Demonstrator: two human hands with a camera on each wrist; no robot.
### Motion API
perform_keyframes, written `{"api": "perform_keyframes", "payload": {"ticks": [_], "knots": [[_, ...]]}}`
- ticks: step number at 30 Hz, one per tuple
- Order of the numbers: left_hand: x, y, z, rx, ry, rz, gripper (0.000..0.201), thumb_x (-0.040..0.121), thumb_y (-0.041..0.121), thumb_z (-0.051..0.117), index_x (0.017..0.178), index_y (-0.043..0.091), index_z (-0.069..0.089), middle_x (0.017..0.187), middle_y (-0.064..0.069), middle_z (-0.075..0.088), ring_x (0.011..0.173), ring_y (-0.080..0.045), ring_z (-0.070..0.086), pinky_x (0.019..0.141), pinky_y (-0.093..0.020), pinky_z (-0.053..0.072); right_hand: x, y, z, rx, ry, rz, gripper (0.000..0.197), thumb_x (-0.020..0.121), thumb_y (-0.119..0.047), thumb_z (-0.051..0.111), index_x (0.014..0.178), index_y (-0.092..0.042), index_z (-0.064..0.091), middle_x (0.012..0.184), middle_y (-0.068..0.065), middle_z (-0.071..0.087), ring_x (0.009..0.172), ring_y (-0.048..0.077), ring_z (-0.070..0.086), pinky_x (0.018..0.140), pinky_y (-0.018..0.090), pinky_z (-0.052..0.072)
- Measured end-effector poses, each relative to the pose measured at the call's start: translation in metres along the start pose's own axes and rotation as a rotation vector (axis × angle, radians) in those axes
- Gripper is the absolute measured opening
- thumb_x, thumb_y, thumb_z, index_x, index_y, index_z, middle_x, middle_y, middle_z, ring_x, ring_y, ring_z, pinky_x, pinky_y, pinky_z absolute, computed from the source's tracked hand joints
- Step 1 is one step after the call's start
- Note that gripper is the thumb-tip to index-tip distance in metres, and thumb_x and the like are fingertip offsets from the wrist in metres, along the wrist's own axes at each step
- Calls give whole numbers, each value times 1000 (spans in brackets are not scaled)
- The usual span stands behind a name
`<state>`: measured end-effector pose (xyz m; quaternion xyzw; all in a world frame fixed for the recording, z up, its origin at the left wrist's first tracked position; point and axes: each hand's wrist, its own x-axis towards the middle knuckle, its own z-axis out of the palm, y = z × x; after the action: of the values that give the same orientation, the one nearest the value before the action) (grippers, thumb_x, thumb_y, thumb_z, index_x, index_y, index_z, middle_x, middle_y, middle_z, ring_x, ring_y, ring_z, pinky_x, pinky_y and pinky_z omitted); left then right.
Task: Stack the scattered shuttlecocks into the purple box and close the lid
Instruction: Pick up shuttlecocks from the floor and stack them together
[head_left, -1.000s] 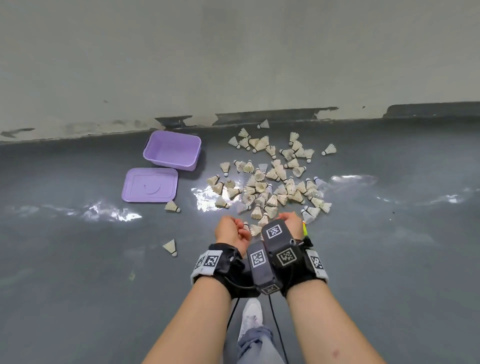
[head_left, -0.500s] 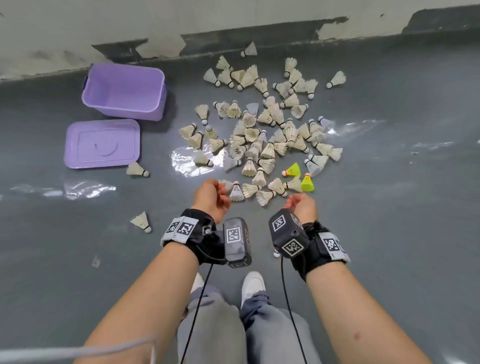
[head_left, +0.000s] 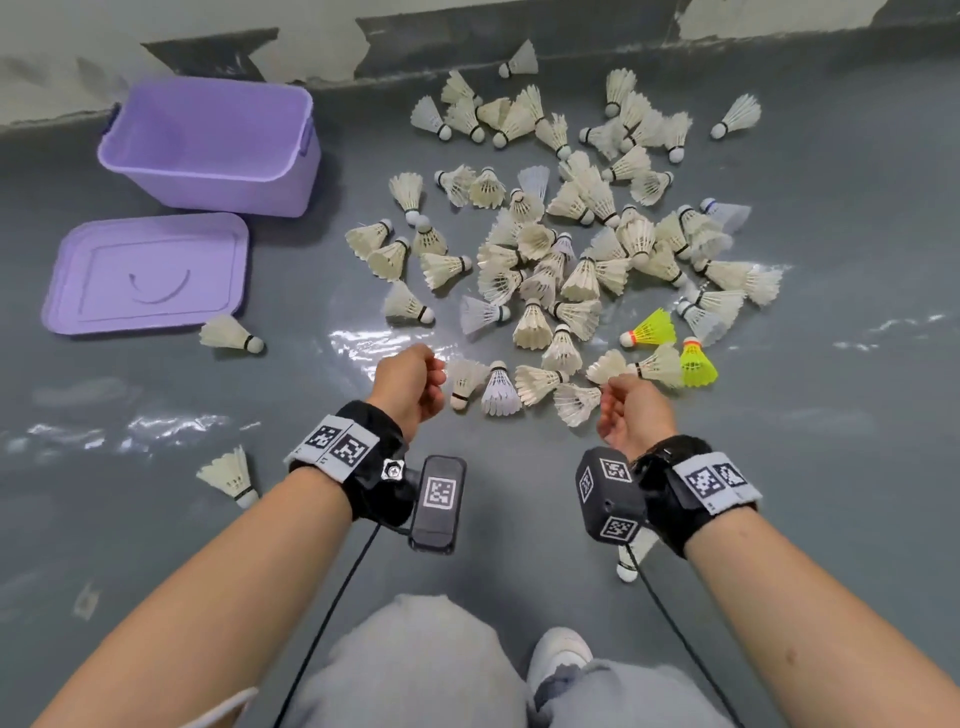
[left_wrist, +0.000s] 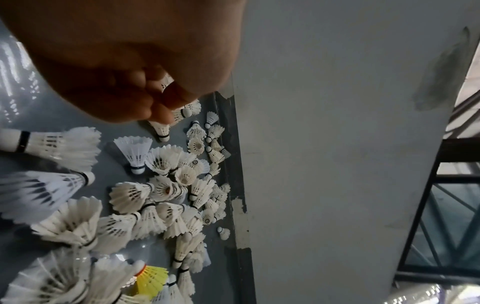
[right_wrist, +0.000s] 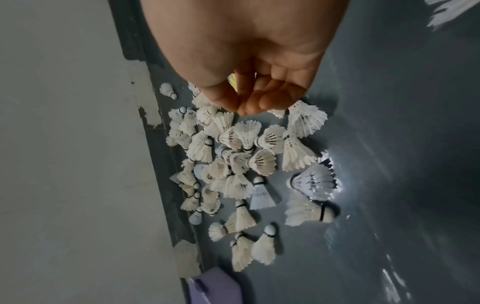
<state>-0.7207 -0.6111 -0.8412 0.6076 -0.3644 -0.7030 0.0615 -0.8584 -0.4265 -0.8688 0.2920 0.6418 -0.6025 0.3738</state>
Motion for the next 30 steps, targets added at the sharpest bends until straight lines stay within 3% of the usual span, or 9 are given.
{"api": "perform_keyframes", "payload": {"ticks": [3, 7, 10, 12, 14, 17, 21, 26, 30], "knots": [[25, -21, -10, 26, -31, 15, 24, 92, 14, 43, 70, 11, 52, 58, 0, 46, 33, -8, 32, 35, -14, 33, 23, 29, 4, -69, -7, -9, 25, 90, -11, 48, 64, -12, 47, 57, -1, 41, 42, 9, 37, 34, 11, 31], [44, -43, -31, -20, -44, 21, 23, 92, 16, 44, 71, 10, 52, 57, 1, 46, 33, -7, 33, 36, -14, 35, 41, 57, 7, -197, 43, -82, 26, 88, -9, 48, 62, -12, 49, 54, 2, 42, 29, 8, 36, 31, 13, 30], [51, -52, -56, -104, -27, 15, 23, 92, 16, 44, 71, 10, 51, 54, 2, 45, 32, -7, 34, 35, -13, 35, 45, 71, 10, -332, 70, -157, 25, 85, -9, 49, 60, -11, 50, 55, 4, 45, 35, 12, 39, 35, 17, 32], [54, -57, -71, -137, -27, 21, 23, 93, 17, 44, 71, 11, 51, 55, 2, 43, 33, -7, 34, 35, -13, 35, 45, 78, 10, -450, 85, -241, 22, 82, -13, 51, 60, -11, 52, 60, 9, 51, 45, 19, 46, 44, 25, 39], [56, -59, -88, -174, -11, 38, 24, 93, 17, 43, 70, 12, 50, 53, 3, 43, 33, -7, 33, 36, -12, 35, 42, 88, 8, -644, 137, -361, 16, 82, -19, 53, 68, -12, 59, 73, 11, 61, 64, 28, 57, 62, 32, 46], [61, -61, -111, -223, 54, 50, 25, 93, 15, 42, 69, 11, 48, 42, 4, 44, 30, -6, 33, 36, -10, 34, 41, 99, -3, -862, 218, -464, 13, 84, -20, 55, 91, -12, 62, 100, 12, 61, 90, 30, 56, 80, 31, 43], [70, -66, -127, -250, 161, 66, 23, 90, 12, 42, 69, 10, 49, 38, 4, 46, 31, -6, 34, 36, -12, 35, 40, 103, -13, -962, 307, -366, 31, 83, -21, 55, 113, -15, 56, 129, 17, 46, 120, 36, 42, 104, 40, 36], [69, -75, -120, -142, 206, 112, 21, 91, 10, 43, 70, 9, 50, 57, -3, 51, 50, -14, 39, 39, -16, 41, 36, 110, -22, -1032, 409, -257, 51, 82, -20, 54, 132, -15, 44, 142, 16, 30, 130, 35, 25, 107, 36, 25], [74, -75, -115, -142, 209, 100, 22, 90, 9, 42, 69, 9, 49, 51, -3, 54, 51, -15, 41, 37, -13, 41, 38, 111, -24, -1060, 427, -163, 57, 82, -22, 53, 136, -13, 40, 145, 17, 28, 132, 35, 25, 109, 39, 24]]}}
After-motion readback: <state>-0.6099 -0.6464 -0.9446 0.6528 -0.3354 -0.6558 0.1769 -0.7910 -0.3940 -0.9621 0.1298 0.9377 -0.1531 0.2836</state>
